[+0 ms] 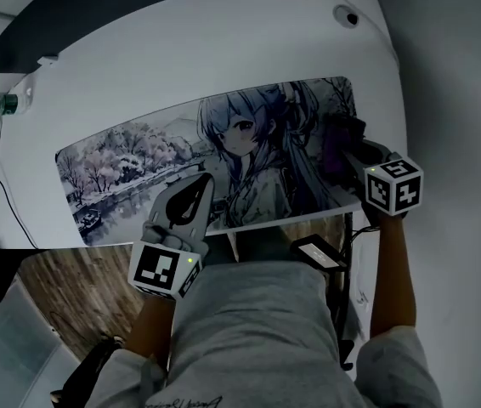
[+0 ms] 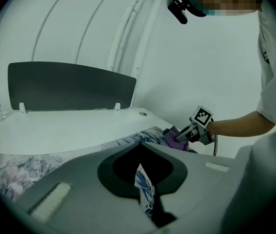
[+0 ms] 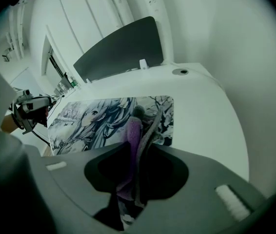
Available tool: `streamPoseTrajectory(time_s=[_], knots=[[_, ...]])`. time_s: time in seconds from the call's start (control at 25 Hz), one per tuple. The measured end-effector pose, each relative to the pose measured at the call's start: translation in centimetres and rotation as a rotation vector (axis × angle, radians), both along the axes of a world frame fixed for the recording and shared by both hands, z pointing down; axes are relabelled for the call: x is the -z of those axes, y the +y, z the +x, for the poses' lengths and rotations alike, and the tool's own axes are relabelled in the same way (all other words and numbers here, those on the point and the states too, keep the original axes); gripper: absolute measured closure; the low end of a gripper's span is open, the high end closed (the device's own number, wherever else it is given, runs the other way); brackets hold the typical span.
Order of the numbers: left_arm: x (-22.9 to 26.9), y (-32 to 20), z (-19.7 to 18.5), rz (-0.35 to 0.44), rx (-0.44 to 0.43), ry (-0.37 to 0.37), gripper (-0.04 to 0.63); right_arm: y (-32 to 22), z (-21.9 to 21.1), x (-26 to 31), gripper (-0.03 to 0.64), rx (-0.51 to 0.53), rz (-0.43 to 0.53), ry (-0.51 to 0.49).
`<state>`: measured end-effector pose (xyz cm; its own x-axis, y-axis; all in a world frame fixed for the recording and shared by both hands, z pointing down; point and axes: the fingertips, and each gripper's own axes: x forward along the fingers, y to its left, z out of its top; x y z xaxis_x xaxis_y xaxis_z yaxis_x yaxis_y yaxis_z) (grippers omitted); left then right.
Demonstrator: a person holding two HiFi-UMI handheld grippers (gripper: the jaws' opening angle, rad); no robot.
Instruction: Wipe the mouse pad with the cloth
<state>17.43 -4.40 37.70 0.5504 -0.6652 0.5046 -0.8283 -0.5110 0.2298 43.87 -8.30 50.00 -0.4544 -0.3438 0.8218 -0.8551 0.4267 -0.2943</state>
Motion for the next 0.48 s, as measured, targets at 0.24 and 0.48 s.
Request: streamPoseTrajectory(time_s=[0.24, 0.48], knots=[[0.0, -0.7, 1.3, -0.005, -0.015, 0.003, 0.575, -0.4, 3.2, 0.0, 0.515, -0.055, 0.0, 0.015], [0.2, -0.7, 1.2, -0.004, -0.02, 0.001, 0.575, -0.6, 3.6, 0.0, 0.515, -0.077, -0.003, 0.01]])
